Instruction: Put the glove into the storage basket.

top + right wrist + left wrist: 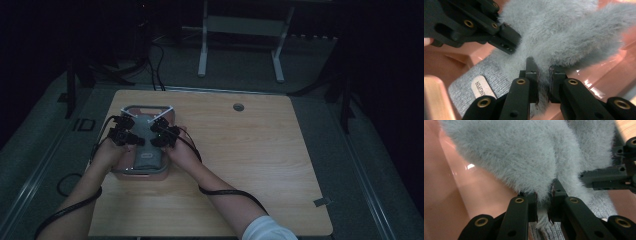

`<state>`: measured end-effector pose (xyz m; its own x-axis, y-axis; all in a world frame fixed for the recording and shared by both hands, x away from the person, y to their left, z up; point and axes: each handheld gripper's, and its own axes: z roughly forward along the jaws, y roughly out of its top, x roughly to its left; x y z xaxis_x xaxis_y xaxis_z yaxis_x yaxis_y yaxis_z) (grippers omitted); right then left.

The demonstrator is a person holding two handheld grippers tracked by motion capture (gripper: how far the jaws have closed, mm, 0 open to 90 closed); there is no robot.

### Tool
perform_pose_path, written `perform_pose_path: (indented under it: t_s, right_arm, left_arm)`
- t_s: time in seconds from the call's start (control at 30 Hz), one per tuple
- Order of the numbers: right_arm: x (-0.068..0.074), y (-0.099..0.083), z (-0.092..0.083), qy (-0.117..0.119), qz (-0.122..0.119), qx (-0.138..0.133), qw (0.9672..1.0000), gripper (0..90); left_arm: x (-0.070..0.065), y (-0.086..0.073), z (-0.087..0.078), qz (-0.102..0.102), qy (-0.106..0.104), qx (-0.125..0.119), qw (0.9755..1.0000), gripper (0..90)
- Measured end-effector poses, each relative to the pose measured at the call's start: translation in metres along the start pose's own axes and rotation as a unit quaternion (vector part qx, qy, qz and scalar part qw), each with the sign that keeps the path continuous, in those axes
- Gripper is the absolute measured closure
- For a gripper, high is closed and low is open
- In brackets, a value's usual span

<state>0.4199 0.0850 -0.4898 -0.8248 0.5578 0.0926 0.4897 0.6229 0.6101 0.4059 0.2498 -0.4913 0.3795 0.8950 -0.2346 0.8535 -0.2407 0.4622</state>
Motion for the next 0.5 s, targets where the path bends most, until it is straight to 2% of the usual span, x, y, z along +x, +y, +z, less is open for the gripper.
perform_pose_path:
  t_s: [0.2,0.3,0.5]
  right_arm:
    - [0.001,0.007,0.005,-0.019,-0.016,0.031,0.9992,77.8]
    - [-0.003,0.006,0.008,-0.012,-0.017,0.044,0.9988,73.0]
    - [-0.009,0.002,0.008,-0.004,-0.013,0.051,0.9986,66.9]
  left_arm:
    - [0.000,0.005,0.014,0.006,0.015,0.028,0.9995,80.7]
    - [0.001,0.005,0.021,0.009,0.020,0.039,0.9990,80.5]
    - [0.000,0.004,0.027,0.014,0.029,0.046,0.9984,80.0]
